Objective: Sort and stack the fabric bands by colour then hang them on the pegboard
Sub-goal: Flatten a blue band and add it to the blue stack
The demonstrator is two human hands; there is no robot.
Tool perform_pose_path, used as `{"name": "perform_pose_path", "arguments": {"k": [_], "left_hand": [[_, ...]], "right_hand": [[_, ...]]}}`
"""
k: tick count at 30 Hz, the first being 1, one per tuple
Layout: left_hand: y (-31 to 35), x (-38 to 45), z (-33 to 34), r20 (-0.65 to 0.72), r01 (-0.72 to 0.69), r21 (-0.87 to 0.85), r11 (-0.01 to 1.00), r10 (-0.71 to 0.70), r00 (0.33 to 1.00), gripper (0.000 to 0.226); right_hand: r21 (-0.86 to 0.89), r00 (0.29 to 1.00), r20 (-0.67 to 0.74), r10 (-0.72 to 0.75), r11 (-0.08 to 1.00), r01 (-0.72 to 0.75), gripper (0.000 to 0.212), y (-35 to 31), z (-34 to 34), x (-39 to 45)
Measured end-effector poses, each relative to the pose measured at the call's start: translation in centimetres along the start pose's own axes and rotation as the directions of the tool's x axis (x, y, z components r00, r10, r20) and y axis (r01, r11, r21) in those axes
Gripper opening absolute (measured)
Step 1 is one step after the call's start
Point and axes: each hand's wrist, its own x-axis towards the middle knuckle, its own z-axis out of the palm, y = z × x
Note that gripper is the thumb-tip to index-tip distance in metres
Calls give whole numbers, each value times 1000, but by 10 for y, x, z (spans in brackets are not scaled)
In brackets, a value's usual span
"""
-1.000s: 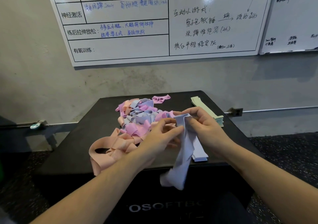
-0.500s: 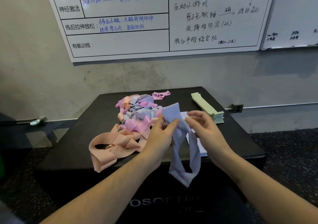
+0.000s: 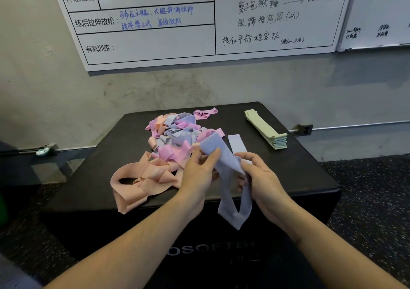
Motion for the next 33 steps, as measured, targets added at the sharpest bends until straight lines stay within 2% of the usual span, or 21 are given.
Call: {"name": "perform_pose_path", "arguments": {"k": [2, 4, 6, 8, 11, 13, 16, 18, 20, 22, 25, 26, 30, 33], "left_hand": [[-1, 1, 2, -13, -33, -4, 999, 33, 999, 29], [-1, 4, 2, -44, -54, 8, 999, 54, 998, 12], [-2, 6, 2, -48, -85, 70, 994, 88, 995, 4], [-5, 8, 0, -48, -124, 119, 985, 130, 990, 7], [-7, 8, -1, -9, -137, 172, 976, 141, 990, 10], [-11, 10, -2, 7, -165, 232, 959, 168, 986, 12], [-19, 14, -4, -24, -179, 236, 955, 190, 981, 18], [-23, 17, -5, -56, -170, 211, 963, 185, 981, 19], [-23, 16, -4, -79, -156, 198, 968, 175, 981, 19], [-21, 14, -3, -106, -138, 214, 967, 164, 981, 22], [-16, 15, -1, -163, -127, 258, 958, 173, 971, 48], [-14, 17, -2, -170, -132, 260, 957, 180, 969, 47], [-9, 19, -3, -220, -132, 221, 966, 181, 959, 21], [-10, 18, -5, -254, -143, 252, 957, 208, 945, 17]], "right_hand": [[-30, 999, 42, 7, 1000, -6, 12, 3, 0, -2], [-226, 993, 109, -52, 971, 76, 22, 9, -1, -4], [-334, 981, 151, -123, 928, 167, 19, 14, -3, -3], [-349, 979, 116, -168, 916, 199, 10, 18, -8, 1], [-428, 969, 10, -245, 875, 225, 7, 17, -16, 5], [-492, 968, 29, -251, 839, 232, 11, 15, -19, 5], [-443, 980, 96, -177, 874, 201, 19, 18, -16, 4], [-320, 992, 60, -108, 939, 122, 23, 21, -11, 4], [-244, 998, 43, -51, 968, 60, 19, 25, -7, 4], [-327, 997, 56, -54, 942, 69, 26, 27, -6, 3], [-439, 991, 81, -103, 889, 128, 35, 31, -11, 5], [-454, 990, 80, -118, 880, 141, 32, 33, -13, 6], [-559, 980, 20, -196, 811, 173, 19, 39, -24, 8], [-548, 979, -96, -178, 831, 97, 10, 40, -32, 9]]}}
